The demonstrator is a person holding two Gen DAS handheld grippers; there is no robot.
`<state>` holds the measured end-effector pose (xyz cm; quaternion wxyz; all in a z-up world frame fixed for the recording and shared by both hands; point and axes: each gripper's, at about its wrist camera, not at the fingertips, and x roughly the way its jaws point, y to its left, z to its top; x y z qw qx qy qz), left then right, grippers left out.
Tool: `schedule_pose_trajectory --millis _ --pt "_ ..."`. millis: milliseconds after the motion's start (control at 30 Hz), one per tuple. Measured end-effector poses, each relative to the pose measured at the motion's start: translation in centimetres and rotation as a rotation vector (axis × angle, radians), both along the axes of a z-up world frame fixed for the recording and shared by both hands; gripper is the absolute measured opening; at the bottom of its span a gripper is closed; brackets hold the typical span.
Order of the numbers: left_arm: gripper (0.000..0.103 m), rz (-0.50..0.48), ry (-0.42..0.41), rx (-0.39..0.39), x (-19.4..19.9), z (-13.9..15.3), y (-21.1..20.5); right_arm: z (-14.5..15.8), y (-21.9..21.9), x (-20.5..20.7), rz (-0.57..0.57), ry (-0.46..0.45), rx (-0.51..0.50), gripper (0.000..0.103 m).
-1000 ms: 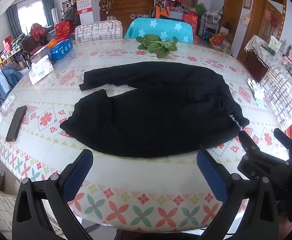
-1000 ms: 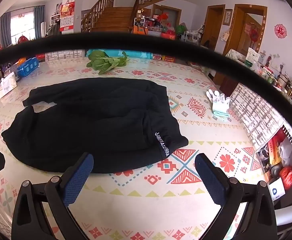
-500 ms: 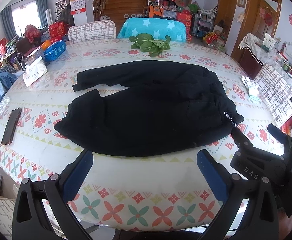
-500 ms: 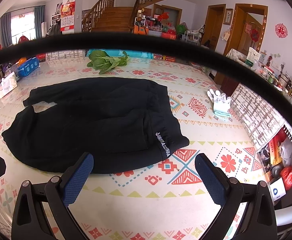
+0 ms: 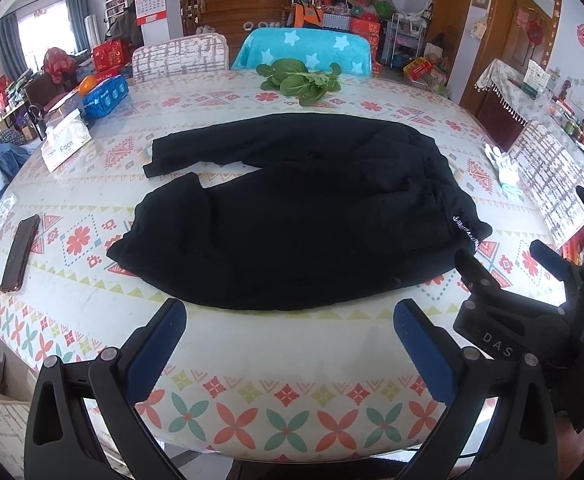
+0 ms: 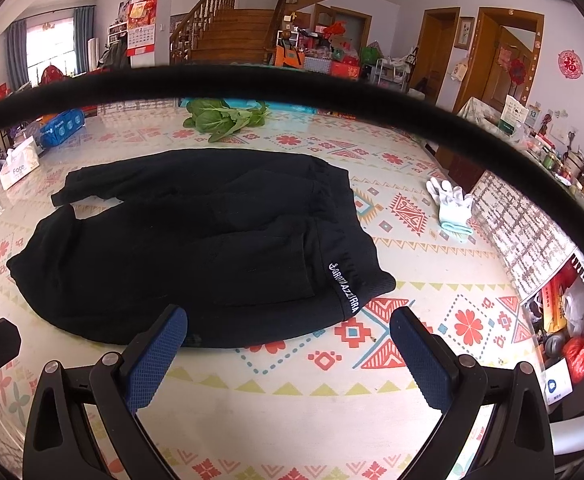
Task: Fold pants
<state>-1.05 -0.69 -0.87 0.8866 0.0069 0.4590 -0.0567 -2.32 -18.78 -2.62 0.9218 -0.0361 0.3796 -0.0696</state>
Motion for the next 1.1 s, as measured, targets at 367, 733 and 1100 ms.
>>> schedule_pose_trajectory --millis 367,733,1100 --pt "0.102 0.212 0.065 -0.041 3.6 -1.7 9.1 0.2 3.7 2.3 0.115 0.036 0.011 0.103" --pt "0.098 0.234 0.119 0.006 5.3 -4.0 12.9 2.0 11.1 7.1 0.266 0.033 0.003 0.103" --pt "0.083 0.241 0.170 -0.050 7.0 -6.2 16.0 1.9 15.1 11.7 0.424 0.129 0.112 0.102"
